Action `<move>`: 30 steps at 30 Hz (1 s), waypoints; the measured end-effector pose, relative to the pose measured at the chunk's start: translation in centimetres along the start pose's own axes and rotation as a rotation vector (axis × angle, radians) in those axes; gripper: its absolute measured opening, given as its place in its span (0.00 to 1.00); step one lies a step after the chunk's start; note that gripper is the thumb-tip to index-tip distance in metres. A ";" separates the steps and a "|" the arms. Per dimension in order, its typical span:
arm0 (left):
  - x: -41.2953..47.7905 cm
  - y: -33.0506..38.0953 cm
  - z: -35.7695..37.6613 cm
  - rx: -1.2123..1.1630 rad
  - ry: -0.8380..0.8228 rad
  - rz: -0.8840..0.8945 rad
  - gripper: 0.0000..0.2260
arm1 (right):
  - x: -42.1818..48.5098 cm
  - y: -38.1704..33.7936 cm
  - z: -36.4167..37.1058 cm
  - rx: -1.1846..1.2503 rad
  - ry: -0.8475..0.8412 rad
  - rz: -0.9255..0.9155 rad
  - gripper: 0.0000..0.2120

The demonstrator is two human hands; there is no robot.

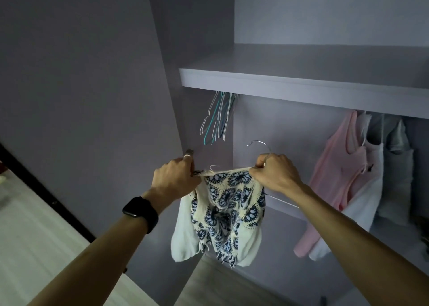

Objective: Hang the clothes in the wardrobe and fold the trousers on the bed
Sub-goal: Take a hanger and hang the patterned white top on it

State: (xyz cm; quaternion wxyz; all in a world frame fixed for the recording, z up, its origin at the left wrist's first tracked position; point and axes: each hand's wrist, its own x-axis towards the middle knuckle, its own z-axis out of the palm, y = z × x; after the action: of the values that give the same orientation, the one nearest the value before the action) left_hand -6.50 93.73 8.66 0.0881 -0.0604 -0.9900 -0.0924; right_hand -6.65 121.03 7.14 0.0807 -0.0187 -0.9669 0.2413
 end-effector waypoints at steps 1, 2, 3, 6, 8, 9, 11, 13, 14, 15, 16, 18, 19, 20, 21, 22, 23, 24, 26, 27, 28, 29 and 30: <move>0.1 -0.1 0.1 -0.013 -0.053 -0.032 0.08 | 0.0 0.3 -0.1 0.003 -0.002 0.001 0.09; 0.2 -0.2 0.3 -0.044 -0.085 -0.052 0.08 | -0.1 0.4 -0.1 0.011 -0.008 0.003 0.10; 0.2 -0.4 0.6 -0.096 -0.108 -0.063 0.07 | -0.2 0.4 0.0 0.021 -0.015 0.002 0.10; 0.3 -0.6 1.7 -0.331 -0.188 -0.098 0.07 | -0.7 0.4 0.5 0.054 -0.021 -0.002 0.10; 0.4 -0.8 2.4 -0.480 -0.246 -0.154 0.07 | -1.0 0.4 0.8 0.068 -0.037 0.007 0.09; 0.4 -0.9 2.8 -0.550 -0.283 -0.173 0.06 | -1.2 0.4 0.8 0.069 -0.042 0.013 0.09; 0.1 -1.0 3.5 -0.539 -0.342 -0.159 0.08 | -1.4 0.6 0.7 0.060 -0.045 0.025 0.08; -0.2 -0.8 4.2 -0.279 -0.324 -0.070 0.11 | -1.5 0.9 0.6 0.039 -0.040 0.038 0.07; -0.4 -0.5 4.3 -0.226 -0.294 -0.055 0.12 | -1.7 1.2 0.7 0.029 -0.038 0.046 0.07; -0.5 -0.3 4.6 -0.236 -0.292 -0.045 0.10 | -1.9 1.6 0.9 0.018 -0.038 0.056 0.07; -0.7 -0.1 4.6 -0.327 -0.329 -0.055 0.10 | -2.3 2.0 1.3 0.003 -0.036 0.067 0.07; -1.0 0.0 4.1 -0.588 -0.458 -0.092 0.12 | -2.9 2.9 2.2 -0.023 -0.042 0.091 0.05; -0.8 0.0 3.9 -0.670 -0.516 -0.112 0.10 | -3.1 3.4 2.7 -0.029 -0.061 0.104 0.04; -0.6 0.1 3.6 -0.678 -0.547 -0.087 0.09 | -3.2 4.0 3.2 -0.027 -0.102 0.117 0.06; -0.3 0.2 3.4 -0.622 -0.544 -0.041 0.13 | -3.2 4.5 3.6 -0.005 -0.166 0.132 0.07; 0.0 0.4 3.4 -0.497 -0.482 0.008 0.14 | -3.3 4.9 4.1 0.046 -0.232 0.156 0.07; 0.3 0.6 3.5 -0.385 -0.395 0.049 0.14 | -3.6 5.2 4.6 0.113 -0.281 0.180 0.06; 0.6 0.9 3.5 -0.294 -0.317 0.087 0.14 | -4.0 5.5 5.0 0.176 -0.289 0.200 0.07; 1.0 1.4 3.8 -0.177 -0.228 0.117 0.17 | -5.2 6.2 5.7 0.266 -0.172 0.245 0.13; 1.1 1.6 4.0 -0.154 -0.216 0.114 0.19 | -5.9 6.5 5.9 0.320 -0.096 0.269 0.14; 1.1 1.7 4.2 -0.146 -0.212 0.102 0.21 | -6.7 6.7 5.9 0.395 -0.039 0.283 0.14; 1.1 1.9 4.3 -0.134 -0.209 0.086 0.20 | -7.5 6.9 5.7 0.470 -0.007 0.287 0.14; 1.1 2.2 4.4 -0.091 -0.203 0.078 0.18 | -8.4 7.1 5.5 0.529 0.002 0.282 0.15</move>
State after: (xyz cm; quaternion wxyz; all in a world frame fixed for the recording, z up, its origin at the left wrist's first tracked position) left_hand -8.01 96.89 4.99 -0.0117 -0.1118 -0.9855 -0.1274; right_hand 0.66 124.13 -2.21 0.0496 -0.1316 -0.8583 0.4935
